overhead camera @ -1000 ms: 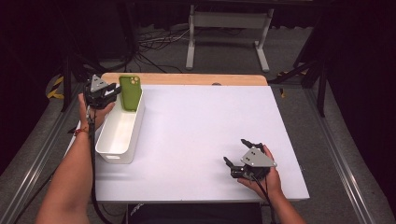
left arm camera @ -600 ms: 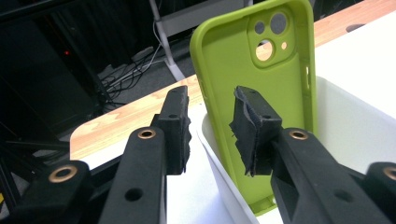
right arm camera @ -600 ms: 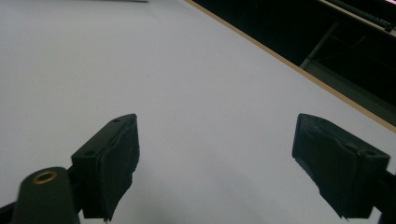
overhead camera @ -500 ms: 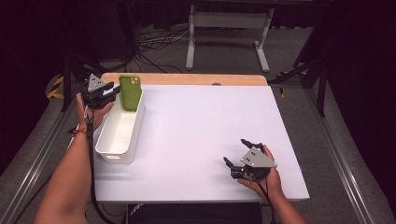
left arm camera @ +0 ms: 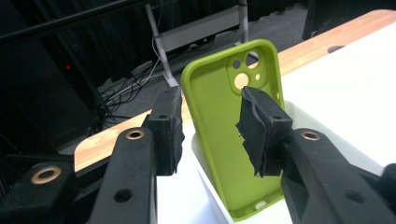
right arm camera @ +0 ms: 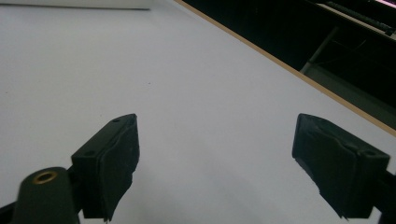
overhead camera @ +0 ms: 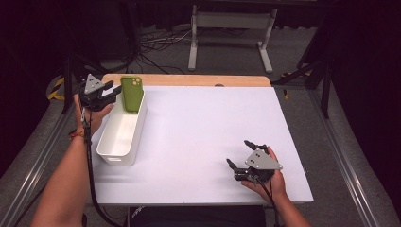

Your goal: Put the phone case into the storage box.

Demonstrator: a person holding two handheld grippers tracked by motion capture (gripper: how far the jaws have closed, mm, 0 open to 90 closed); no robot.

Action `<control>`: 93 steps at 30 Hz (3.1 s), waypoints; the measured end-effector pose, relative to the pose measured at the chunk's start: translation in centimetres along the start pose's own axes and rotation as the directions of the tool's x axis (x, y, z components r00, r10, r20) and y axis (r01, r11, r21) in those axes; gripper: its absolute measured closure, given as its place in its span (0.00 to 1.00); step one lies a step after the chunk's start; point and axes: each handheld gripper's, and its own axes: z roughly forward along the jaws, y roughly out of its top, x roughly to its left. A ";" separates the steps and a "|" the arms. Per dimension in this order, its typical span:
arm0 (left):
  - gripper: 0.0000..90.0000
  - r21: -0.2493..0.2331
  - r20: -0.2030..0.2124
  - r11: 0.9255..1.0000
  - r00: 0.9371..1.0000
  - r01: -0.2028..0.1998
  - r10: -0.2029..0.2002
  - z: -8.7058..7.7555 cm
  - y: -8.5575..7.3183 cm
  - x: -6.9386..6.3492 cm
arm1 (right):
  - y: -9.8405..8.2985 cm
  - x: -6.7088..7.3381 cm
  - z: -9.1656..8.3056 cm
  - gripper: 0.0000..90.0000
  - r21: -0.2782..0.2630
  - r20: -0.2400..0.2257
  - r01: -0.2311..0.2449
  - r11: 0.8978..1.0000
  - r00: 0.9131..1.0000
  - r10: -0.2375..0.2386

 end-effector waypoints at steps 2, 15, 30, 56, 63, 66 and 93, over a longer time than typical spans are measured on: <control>0.64 -0.006 0.000 1.000 1.000 0.002 -0.002 -0.2 0.1 -0.1 | 0.0 0.0 0.0 0.18 -0.001 -0.001 0.000 1.000 1.000 0.000; 0.54 -0.031 -0.008 0.999 1.000 -0.016 0.016 -1.1 0.8 -0.8 | 0.2 0.1 0.0 0.18 -0.001 -0.009 0.005 1.000 1.000 -0.005; 0.41 -0.055 -0.003 0.998 1.000 -0.014 0.014 -2.0 1.3 -1.4 | 0.3 0.2 0.0 0.17 -0.010 -0.011 -0.002 1.000 1.000 0.002; 0.11 -0.090 0.062 0.996 0.998 -0.012 0.018 -3.5 1.9 -3.4 | 0.3 0.1 -0.1 0.17 -0.015 -0.016 -0.010 1.000 1.000 0.010; 0.11 -0.117 0.082 0.993 0.996 -0.015 0.024 -4.0 2.0 -3.8 | 0.3 0.1 -0.2 0.17 -0.021 -0.021 -0.009 1.000 1.000 0.009; 0.10 -0.130 0.094 0.991 0.995 -0.012 0.025 -4.2 2.1 -4.0 | 0.2 -0.1 -0.3 0.17 -0.023 -0.021 -0.014 1.000 1.000 0.014; 0.07 -0.225 0.165 0.974 0.984 -0.027 0.065 -6.2 2.5 -6.9 | 0.7 -0.4 -0.6 0.17 -0.041 -0.003 -0.006 0.999 1.000 0.006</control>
